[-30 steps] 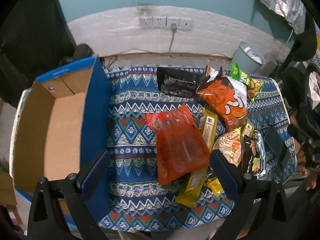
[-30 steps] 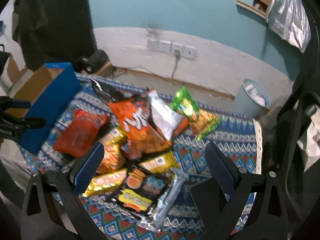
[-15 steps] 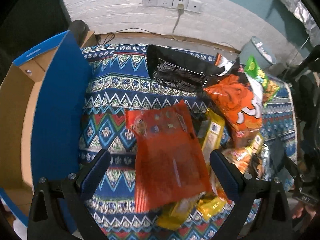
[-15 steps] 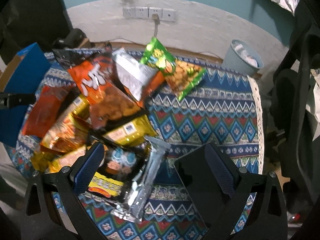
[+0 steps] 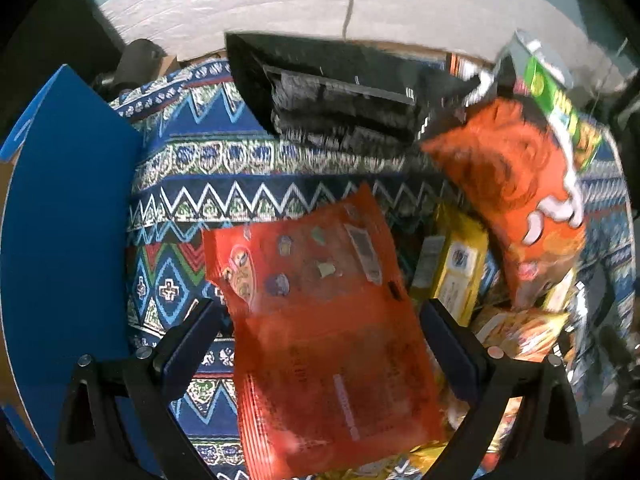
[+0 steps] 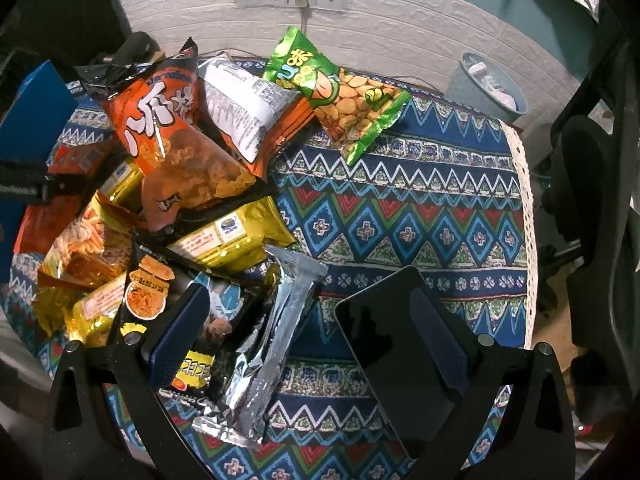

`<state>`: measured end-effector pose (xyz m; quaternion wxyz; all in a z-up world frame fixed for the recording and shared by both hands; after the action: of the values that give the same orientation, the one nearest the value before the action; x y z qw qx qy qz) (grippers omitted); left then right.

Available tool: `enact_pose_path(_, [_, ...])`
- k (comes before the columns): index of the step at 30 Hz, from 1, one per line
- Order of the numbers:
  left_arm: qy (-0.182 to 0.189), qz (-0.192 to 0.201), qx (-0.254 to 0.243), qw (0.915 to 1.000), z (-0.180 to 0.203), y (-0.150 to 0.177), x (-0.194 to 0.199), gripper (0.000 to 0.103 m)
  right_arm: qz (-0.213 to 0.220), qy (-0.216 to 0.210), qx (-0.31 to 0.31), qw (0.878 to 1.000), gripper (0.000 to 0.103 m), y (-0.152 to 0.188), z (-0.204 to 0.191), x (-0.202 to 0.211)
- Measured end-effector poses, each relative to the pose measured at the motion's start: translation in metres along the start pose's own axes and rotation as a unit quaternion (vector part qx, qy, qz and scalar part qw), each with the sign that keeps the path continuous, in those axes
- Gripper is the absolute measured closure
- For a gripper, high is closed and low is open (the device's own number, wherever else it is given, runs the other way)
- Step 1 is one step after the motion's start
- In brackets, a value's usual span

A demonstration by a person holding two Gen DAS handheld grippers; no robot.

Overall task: Organize snacks
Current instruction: 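Grasp the orange bag with the left tool while the right tool grasps the silver bar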

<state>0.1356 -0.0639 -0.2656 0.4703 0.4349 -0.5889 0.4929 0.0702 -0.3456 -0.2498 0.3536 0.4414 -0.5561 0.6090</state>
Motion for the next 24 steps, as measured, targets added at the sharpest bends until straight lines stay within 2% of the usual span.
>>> enact_pose_path(10, [-0.049,-0.021,-0.026,0.9982,-0.024,0.015,-0.013,0.002,-0.038,0.014,-0.002,0.999,0.004,0.014,0.007,-0.015])
enact_pose_path(17, [-0.059,-0.018,-0.049,0.9969,-0.031,0.011,-0.023,0.002,-0.073,0.015,-0.019,0.997,0.005,0.024,0.013,-0.03])
enact_pose_path(20, [-0.067,-0.006,-0.063,0.9958,-0.031,0.004,-0.025,0.002,-0.089,0.008,-0.023,0.996,0.015,0.029,0.012,-0.04])
enact_pose_path(22, [-0.07,0.001,-0.07,0.9951,-0.03,0.003,-0.024,0.003,-0.093,-0.003,-0.024,0.995,0.029,0.031,0.009,-0.045])
enact_pose_path(24, [-0.076,0.009,-0.076,0.9942,-0.03,0.002,-0.023,0.012,-0.095,0.006,-0.007,0.995,0.035,0.033,0.002,-0.047])
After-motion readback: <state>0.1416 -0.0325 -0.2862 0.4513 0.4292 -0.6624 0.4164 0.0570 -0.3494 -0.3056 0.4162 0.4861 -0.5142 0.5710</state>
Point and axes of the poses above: each gripper's, at about its wrist camera, not at the fingertips, and x roughly against the way its jaws point, z to its right, y to its underside, the point moved 7 cm from there along -x, roughly the way its jaws point, and after that the axes turned 2 degrees about -y, right-handed, at the moved point
